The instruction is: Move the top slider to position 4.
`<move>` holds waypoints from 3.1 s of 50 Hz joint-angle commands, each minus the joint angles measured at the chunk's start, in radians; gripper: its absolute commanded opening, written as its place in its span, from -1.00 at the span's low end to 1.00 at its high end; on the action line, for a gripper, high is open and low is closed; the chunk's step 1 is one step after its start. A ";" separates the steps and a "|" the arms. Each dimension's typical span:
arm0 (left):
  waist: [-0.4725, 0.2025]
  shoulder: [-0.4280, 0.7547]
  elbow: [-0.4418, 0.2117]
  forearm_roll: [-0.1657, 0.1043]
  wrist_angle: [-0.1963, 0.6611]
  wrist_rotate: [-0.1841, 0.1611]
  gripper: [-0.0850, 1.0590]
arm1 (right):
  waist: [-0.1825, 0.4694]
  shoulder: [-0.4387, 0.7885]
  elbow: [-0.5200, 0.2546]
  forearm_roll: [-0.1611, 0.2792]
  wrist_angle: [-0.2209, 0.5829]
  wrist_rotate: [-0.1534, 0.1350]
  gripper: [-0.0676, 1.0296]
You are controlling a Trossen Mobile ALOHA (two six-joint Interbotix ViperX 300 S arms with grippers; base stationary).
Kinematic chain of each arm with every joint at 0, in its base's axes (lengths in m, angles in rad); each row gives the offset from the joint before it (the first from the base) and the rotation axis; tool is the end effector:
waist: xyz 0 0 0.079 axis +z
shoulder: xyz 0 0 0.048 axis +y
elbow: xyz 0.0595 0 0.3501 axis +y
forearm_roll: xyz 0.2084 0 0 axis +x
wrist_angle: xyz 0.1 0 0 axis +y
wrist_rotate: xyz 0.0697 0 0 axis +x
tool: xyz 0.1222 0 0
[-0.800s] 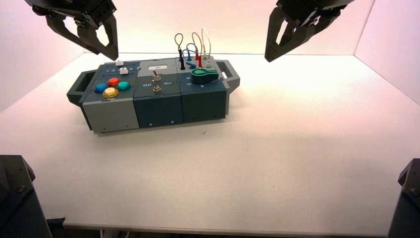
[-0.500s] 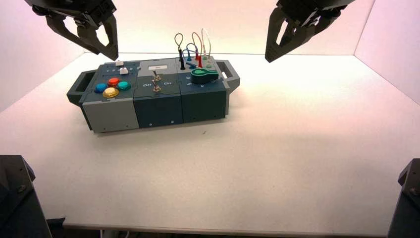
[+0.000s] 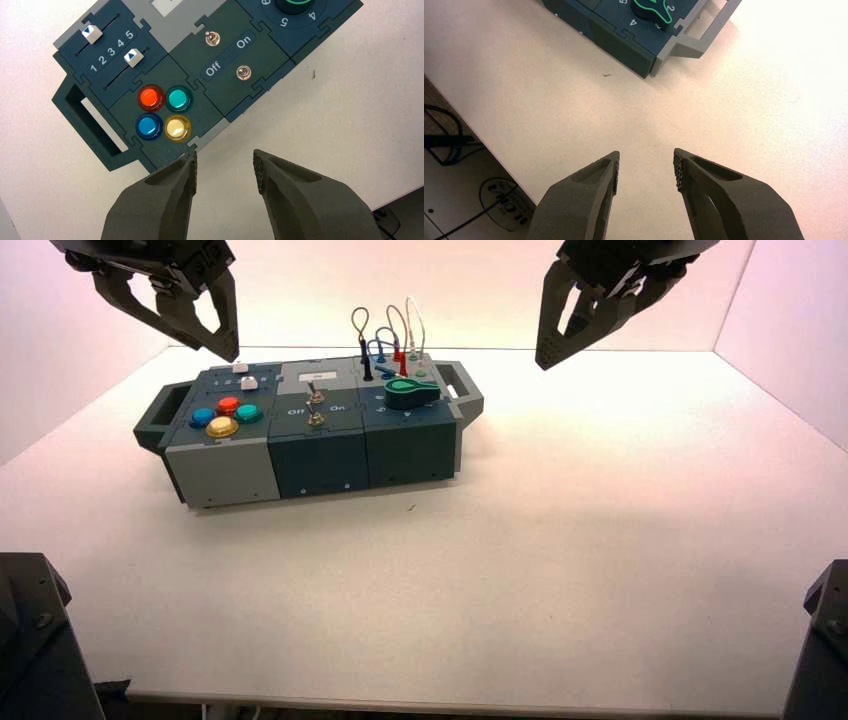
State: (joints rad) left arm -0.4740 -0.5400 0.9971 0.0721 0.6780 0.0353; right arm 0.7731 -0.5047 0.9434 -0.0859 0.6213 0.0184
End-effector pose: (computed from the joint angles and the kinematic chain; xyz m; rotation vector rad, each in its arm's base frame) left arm 0.2076 -0.0968 0.1481 0.3739 1.0877 -0.4328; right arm 0.1899 0.1719 0.1642 -0.4772 0.9745 0.6799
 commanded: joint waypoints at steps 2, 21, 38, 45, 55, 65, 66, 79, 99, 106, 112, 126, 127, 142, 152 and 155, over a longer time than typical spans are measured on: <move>0.011 -0.006 -0.026 0.002 -0.006 -0.002 0.19 | -0.003 -0.005 -0.025 -0.002 -0.003 -0.002 0.17; 0.178 0.037 -0.175 0.006 0.071 -0.023 0.02 | -0.003 -0.005 -0.025 -0.002 -0.003 -0.002 0.17; 0.305 0.350 -0.403 0.026 0.135 0.026 -0.91 | -0.003 -0.008 -0.026 0.000 -0.003 -0.002 0.17; 0.327 0.497 -0.456 0.032 0.123 0.043 -0.91 | -0.003 -0.009 -0.025 -0.002 -0.005 -0.002 0.17; 0.368 0.647 -0.526 0.034 0.101 0.040 -0.91 | -0.003 -0.006 -0.025 -0.002 -0.005 -0.002 0.17; 0.400 0.710 -0.578 0.037 0.072 0.043 -0.91 | -0.003 -0.005 -0.023 -0.002 -0.005 -0.002 0.17; 0.403 0.713 -0.584 0.037 0.071 0.043 -0.91 | -0.003 -0.005 -0.023 -0.002 -0.005 -0.002 0.17; 0.414 0.770 -0.641 0.037 0.072 0.052 -0.91 | -0.003 0.002 -0.025 -0.002 -0.008 -0.002 0.17; 0.414 0.851 -0.687 0.025 0.054 0.052 -0.91 | -0.003 0.009 -0.026 -0.003 -0.008 -0.002 0.17; 0.411 0.859 -0.689 0.011 0.037 0.052 -0.91 | -0.003 0.009 -0.026 -0.002 -0.008 -0.002 0.17; 0.405 0.867 -0.696 0.003 0.034 0.052 -0.91 | -0.003 0.009 -0.026 -0.002 -0.008 -0.002 0.17; 0.374 0.884 -0.706 -0.003 0.034 0.052 -0.91 | -0.003 0.014 -0.028 -0.005 -0.008 -0.003 0.17; 0.371 0.884 -0.707 -0.003 0.034 0.052 -0.91 | -0.003 0.015 -0.028 -0.005 -0.008 -0.003 0.17; 0.339 0.890 -0.718 -0.003 0.037 0.046 -0.91 | -0.003 0.015 -0.028 -0.006 -0.008 -0.003 0.17; 0.339 0.891 -0.723 -0.005 0.041 0.044 -0.91 | -0.003 0.015 -0.028 -0.006 -0.006 -0.003 0.17; 0.339 0.893 -0.724 -0.005 0.041 0.044 -0.91 | -0.003 0.015 -0.028 -0.006 -0.008 -0.003 0.17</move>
State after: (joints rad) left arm -0.1273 0.3651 0.2915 0.0706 0.7210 0.0813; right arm 0.7731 -0.4847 0.9434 -0.0890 0.6213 0.0169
